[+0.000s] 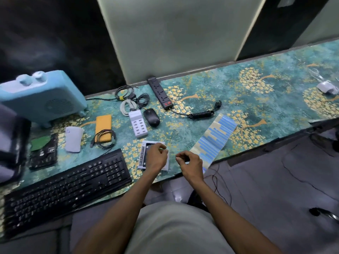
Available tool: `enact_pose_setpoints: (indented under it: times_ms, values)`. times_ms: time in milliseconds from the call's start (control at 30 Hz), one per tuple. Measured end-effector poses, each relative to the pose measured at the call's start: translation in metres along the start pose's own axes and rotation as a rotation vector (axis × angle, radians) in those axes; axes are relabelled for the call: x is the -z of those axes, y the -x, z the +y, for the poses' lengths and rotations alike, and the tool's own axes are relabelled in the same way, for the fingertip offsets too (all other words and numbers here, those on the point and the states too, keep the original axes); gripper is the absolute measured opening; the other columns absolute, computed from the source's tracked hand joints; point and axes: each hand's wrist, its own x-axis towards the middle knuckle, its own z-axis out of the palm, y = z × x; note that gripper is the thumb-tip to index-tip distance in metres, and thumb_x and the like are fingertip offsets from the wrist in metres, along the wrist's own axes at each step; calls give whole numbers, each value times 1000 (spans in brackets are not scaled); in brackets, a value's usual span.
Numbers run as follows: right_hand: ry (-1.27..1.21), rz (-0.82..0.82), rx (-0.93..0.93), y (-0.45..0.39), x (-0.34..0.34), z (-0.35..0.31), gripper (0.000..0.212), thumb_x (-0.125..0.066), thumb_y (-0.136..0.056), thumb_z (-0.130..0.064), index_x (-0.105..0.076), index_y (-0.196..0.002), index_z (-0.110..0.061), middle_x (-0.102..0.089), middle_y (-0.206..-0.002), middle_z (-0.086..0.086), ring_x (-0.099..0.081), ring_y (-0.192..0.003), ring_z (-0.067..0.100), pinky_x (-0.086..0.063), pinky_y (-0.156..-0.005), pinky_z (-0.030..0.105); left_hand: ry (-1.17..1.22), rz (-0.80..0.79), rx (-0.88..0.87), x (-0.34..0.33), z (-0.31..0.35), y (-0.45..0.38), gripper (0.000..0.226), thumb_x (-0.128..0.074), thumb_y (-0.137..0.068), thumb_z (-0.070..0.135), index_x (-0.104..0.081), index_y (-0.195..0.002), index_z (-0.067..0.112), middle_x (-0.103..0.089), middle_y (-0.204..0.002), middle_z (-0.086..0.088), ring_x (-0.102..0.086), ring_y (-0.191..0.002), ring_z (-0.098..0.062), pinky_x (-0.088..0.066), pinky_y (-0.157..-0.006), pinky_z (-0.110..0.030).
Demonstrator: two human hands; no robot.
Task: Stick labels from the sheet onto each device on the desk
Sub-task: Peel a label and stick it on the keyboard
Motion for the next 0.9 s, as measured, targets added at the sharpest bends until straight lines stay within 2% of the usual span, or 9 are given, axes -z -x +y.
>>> enact_pose_setpoints:
  times_ms: [200,333,467,567,633,700,767,833,900]
  values:
    - [41,-161,57,-3,-54,-32,9,-73,-88,-7,-78,-93,-12,-77,-88,0,-69,-81,9,-48,-76,8,-72,174,57,49,-52,9,11,-61,-86,20,-68,-95,20,-72,-88,-5,-67,-81,-28,-57,-68,-38]
    - [64,-244,110,3,-96,-52,11,-68,-92,-8,-78,-94,-11,-76,-89,1,-68,-83,10,-43,-69,4,-196,140,66,88,-79,20,35,-66,-74,12,-64,-109,19,-66,-101,-5,-63,-92,-28,-54,-72,-38]
    - [59,-282,119,20,-144,-73,9,-69,-91,-9,-76,-92,-14,-74,-86,-2,-68,-82,12,-52,-75,25,-211,196,71,134,-126,28,53,-82,-65,41,-62,-111,23,-61,-103,1,-56,-100,-21,-51,-79,-37]
    - [67,-297,135,37,-181,-85,10,-69,-89,-8,-75,-91,-17,-73,-88,0,-67,-84,15,-53,-79,29,-266,199,84,165,-162,38,78,-87,-59,53,-56,-125,26,-56,-120,0,-48,-116,-24,-47,-94,-40]
    - [74,-332,134,45,-195,-92,10,-69,-90,-9,-75,-92,-18,-74,-90,2,-67,-85,16,-54,-80,30,-347,116,83,178,-178,42,102,-88,-53,60,-45,-140,27,-46,-139,-2,-39,-131,-27,-40,-107,-44]
    - [69,-360,117,51,-205,-100,11,-68,-92,-10,-75,-93,-18,-74,-91,0,-67,-86,15,-54,-78,28,-530,-26,35,189,-195,43,130,-88,-47,67,-26,-154,27,-26,-159,-5,-21,-147,-32,-21,-121,-53]
    - [68,-366,113,54,-208,-104,11,-68,-93,-10,-75,-93,-19,-75,-92,-2,-68,-87,13,-52,-77,25,-732,-145,-7,200,-210,38,149,-88,-42,70,-5,-159,29,-3,-167,-8,-2,-154,-37,-1,-122,-62]
    - [62,-366,109,56,-207,-107,12,-68,-93,-9,-75,-92,-19,-74,-91,-4,-68,-87,11,-50,-75,23,-829,-227,-9,214,-218,30,158,-88,-38,71,7,-157,33,3,-168,-10,2,-154,-40,2,-120,-67]
    - [56,-361,101,58,-203,-107,12,-67,-94,-8,-75,-92,-17,-74,-90,-3,-68,-86,11,-51,-75,22,-860,-288,-27,225,-214,22,159,-90,-35,70,7,-156,35,-8,-165,-13,-8,-152,-43,-7,-117,-71]
